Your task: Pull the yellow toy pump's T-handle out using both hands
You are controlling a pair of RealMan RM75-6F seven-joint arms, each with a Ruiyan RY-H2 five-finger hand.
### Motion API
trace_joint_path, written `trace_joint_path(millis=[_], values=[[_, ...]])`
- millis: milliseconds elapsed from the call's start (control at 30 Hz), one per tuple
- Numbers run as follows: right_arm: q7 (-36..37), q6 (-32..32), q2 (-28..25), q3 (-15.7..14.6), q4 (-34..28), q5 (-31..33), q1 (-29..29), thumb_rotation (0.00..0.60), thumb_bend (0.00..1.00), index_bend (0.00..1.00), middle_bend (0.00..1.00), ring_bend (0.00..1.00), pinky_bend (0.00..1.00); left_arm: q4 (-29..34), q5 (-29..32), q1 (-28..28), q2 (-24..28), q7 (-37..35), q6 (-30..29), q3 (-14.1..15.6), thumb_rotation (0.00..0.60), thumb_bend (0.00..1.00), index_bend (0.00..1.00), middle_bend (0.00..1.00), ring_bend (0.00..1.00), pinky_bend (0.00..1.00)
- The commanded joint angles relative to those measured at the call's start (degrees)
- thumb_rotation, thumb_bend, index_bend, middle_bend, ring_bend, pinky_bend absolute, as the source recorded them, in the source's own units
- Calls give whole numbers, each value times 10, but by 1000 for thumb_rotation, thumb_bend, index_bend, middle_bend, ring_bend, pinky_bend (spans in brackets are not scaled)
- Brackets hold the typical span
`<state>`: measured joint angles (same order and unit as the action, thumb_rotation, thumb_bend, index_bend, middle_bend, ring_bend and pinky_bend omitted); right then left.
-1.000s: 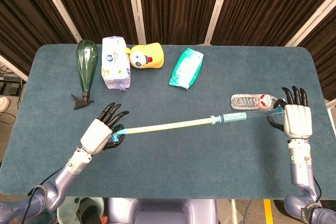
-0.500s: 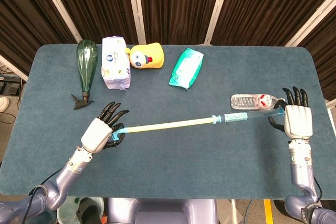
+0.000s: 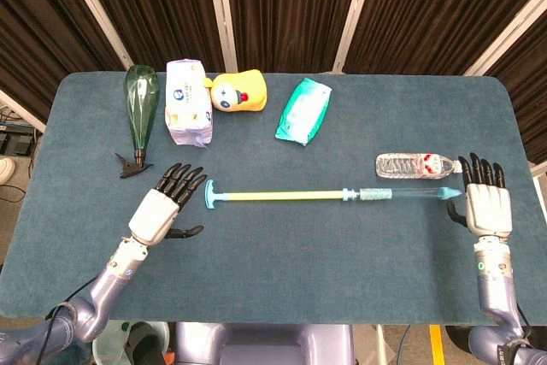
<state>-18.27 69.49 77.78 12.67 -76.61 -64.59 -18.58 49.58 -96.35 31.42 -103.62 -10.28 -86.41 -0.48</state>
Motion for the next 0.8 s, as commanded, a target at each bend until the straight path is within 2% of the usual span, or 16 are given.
trace_joint_path(millis=[33, 200, 367, 433, 500, 567, 633, 700, 800], values=[[-24, -15, -14, -18, -17, 4, 5, 600, 327, 1, 0, 0, 0, 1, 5, -1, 3, 0, 3, -4, 600, 121, 0, 30, 0, 62], [-48, -9, -33, -32, -55, 1, 11, 600, 244, 0, 0, 0, 0, 6, 7, -4, 10, -1, 2, -6, 600, 121, 0, 24, 0, 62], [-3, 71, -42, -29, -79, -67, 30, 600, 159, 0, 0, 0, 0, 46, 16, -21, 43, 21, 5, 0, 600, 121, 0, 15, 0, 62], [19, 108, -49, -31, -83, -102, 40, 600, 139, 0, 0, 0, 0, 85, 24, -33, 74, 45, 23, 13, 600, 119, 0, 29, 0, 62], [37, 150, -61, -34, -90, -140, 51, 600, 116, 0, 0, 0, 0, 164, 47, -50, 134, 96, 66, 33, 600, 105, 0, 37, 2, 62], [39, 166, -75, -38, -102, -154, 60, 600, 82, 0, 0, 0, 0, 244, 77, -61, 192, 151, 102, 45, 600, 78, 0, 31, 4, 62], [21, 169, -98, -45, -128, -152, 71, 600, 53, 0, 0, 0, 0, 324, 119, -73, 251, 240, 129, 54, 600, 60, 0, 20, 5, 62], [11, 173, -112, -52, -147, -150, 82, 600, 44, 0, 0, 0, 0, 378, 157, -92, 280, 308, 121, 52, 600, 53, 0, 16, 5, 62], [39, 178, -120, -70, -153, -154, 103, 600, 26, 0, 0, 0, 0, 432, 178, -128, 290, 324, 75, 49, 600, 50, 0, 6, 4, 62]])
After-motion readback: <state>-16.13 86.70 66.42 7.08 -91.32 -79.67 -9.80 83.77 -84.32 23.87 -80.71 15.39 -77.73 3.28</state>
